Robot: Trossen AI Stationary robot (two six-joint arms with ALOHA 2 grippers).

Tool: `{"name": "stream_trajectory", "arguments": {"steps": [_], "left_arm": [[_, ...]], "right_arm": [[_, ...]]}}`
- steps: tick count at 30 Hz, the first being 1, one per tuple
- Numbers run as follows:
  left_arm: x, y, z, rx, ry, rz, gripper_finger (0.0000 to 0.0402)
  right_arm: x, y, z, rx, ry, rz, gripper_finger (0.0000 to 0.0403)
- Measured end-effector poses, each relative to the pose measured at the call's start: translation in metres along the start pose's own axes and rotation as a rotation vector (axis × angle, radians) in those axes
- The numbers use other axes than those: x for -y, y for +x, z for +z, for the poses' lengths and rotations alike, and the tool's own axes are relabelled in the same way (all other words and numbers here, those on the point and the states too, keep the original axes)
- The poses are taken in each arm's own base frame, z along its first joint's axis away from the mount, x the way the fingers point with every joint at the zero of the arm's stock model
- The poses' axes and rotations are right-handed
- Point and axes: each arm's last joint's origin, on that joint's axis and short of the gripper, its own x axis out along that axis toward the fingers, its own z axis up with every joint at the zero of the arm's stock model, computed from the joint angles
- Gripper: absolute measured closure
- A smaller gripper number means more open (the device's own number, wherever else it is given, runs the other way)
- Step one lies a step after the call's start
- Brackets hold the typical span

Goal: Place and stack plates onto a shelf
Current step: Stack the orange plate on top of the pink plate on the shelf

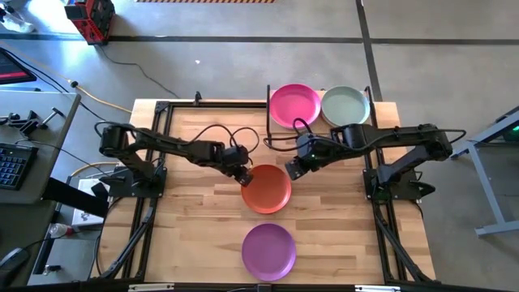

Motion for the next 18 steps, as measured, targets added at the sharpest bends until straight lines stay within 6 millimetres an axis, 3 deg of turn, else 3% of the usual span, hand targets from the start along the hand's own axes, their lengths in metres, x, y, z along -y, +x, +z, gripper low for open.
{"name": "stream_trajectory", "arguments": {"steps": [10,18], "left_arm": [[-0.003,0.037,-0.008,-0.098,0.000,0.012,0.0286],[-0.002,0.040,-0.010,-0.099,0.027,0.013,0.0309]], "right_arm": [[0.000,0.000,0.000,-0.003,-0.011,-0.004,0.0320],[0.001,0.000,0.000,-0.004,-0.012,-0.006,0.0320]]}}
